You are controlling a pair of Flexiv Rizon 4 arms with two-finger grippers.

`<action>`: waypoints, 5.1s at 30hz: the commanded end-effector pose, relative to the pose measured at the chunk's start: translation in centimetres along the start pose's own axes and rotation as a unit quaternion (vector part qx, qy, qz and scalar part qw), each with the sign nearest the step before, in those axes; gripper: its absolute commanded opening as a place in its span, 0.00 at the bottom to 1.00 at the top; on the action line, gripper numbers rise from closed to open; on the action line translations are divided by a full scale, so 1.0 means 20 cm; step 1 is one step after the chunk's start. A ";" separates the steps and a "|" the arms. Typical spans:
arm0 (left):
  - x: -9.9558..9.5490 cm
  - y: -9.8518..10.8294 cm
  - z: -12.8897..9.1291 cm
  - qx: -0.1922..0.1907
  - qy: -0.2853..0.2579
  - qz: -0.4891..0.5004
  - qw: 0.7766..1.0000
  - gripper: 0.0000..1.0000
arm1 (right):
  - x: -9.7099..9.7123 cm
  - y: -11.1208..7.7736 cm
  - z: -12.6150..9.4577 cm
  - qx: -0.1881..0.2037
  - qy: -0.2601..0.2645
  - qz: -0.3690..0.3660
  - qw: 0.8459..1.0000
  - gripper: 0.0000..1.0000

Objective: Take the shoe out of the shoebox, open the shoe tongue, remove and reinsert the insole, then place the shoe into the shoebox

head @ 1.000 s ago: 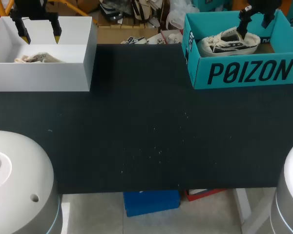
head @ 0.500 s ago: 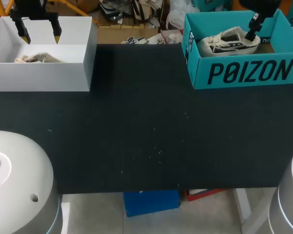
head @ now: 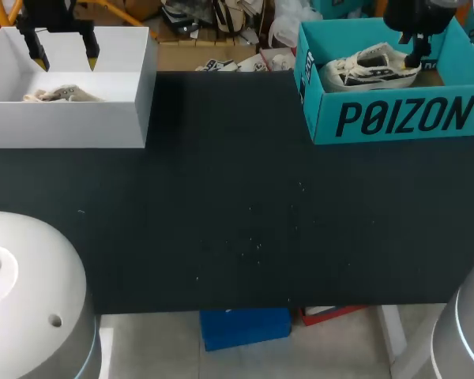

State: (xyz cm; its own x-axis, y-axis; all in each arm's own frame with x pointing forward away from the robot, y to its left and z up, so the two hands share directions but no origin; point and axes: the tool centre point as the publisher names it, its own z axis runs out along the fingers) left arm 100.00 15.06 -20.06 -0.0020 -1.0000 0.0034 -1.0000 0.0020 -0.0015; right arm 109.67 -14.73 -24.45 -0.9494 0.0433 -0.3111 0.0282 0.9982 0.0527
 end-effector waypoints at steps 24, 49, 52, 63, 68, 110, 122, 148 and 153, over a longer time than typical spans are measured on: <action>0.00 0.00 0.00 -0.001 -0.001 0.000 1.000 1.00 | -0.29 -0.01 0.73 0.033 -0.004 0.002 0.999 0.39; 0.00 0.00 0.00 -0.001 -0.001 0.000 1.000 1.00 | -0.29 -0.01 0.98 0.042 -0.018 0.014 0.999 0.00; 0.00 0.00 0.00 -0.001 -0.001 0.000 1.000 1.00 | -0.29 -0.03 0.95 0.048 -0.022 0.014 0.999 0.00; 0.00 0.00 0.00 -0.001 -0.001 0.000 1.000 1.00 | -0.29 -0.07 0.73 0.062 -0.034 0.016 0.997 0.00; 0.00 0.00 0.00 -0.001 -0.001 0.000 1.000 1.00 | -0.26 -0.07 0.57 0.072 -0.045 0.017 0.996 0.00; 0.00 0.00 0.00 -0.001 -0.001 0.000 1.000 1.00 | 0.50 0.53 -0.82 0.098 -0.129 -0.034 0.986 0.00; 0.00 0.00 0.00 -0.001 -0.001 0.000 1.000 1.00 | 1.01 1.08 -0.65 0.070 -0.109 0.000 0.992 0.00; 0.00 0.00 0.00 -0.001 -0.001 0.000 1.000 1.00 | 1.52 1.60 0.12 0.055 -0.062 0.059 0.995 0.00; 0.00 0.00 0.00 -0.001 -0.001 0.000 1.000 1.00 | 1.57 1.67 0.21 0.045 -0.047 0.058 0.996 0.00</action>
State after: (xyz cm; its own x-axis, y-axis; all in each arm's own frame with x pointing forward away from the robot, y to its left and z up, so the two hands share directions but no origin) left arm 100.00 15.07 -20.05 -0.0022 -1.0000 0.0034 -1.0000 0.0022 -0.0018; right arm 81.32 18.20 -34.51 -0.9030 0.1560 -0.4003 0.1622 0.9866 0.0184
